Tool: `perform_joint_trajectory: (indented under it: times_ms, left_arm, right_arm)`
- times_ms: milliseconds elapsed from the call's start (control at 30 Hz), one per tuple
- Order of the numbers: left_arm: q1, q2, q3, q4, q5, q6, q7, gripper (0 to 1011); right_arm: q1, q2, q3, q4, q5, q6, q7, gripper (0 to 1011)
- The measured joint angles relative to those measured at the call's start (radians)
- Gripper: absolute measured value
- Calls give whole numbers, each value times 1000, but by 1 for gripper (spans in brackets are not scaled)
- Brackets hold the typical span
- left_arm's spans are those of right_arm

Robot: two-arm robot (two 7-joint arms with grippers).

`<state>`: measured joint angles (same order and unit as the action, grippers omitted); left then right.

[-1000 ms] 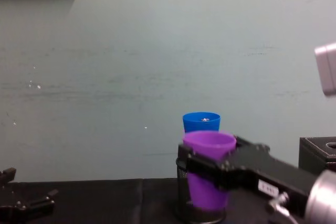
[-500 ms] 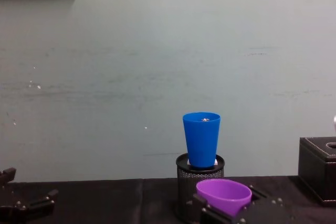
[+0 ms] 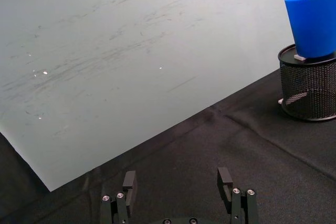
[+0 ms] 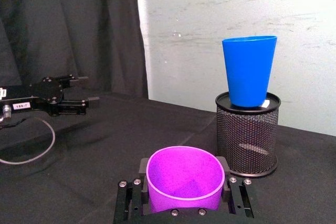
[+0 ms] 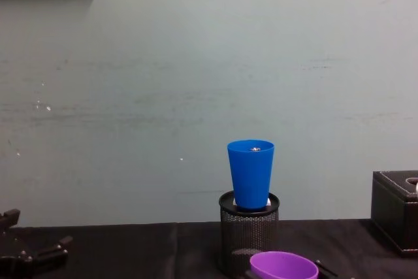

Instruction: Pick up one cup with a gripper and tap it against the other cup.

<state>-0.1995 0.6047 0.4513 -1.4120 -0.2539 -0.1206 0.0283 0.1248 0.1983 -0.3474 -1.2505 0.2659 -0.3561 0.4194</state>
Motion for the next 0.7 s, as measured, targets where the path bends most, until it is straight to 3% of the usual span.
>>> perform_joint_trajectory:
  times_ms: [467,700]
  left_arm:
    - [0,0,0,0,0,0,0,1000]
    - [0,0,0,0,0,0,0,1000]
  right_arm:
    - [-11,-7,1,5,-45,-15,-15,743]
    - [-11,-7,2,5,-45,-15,-15,743]
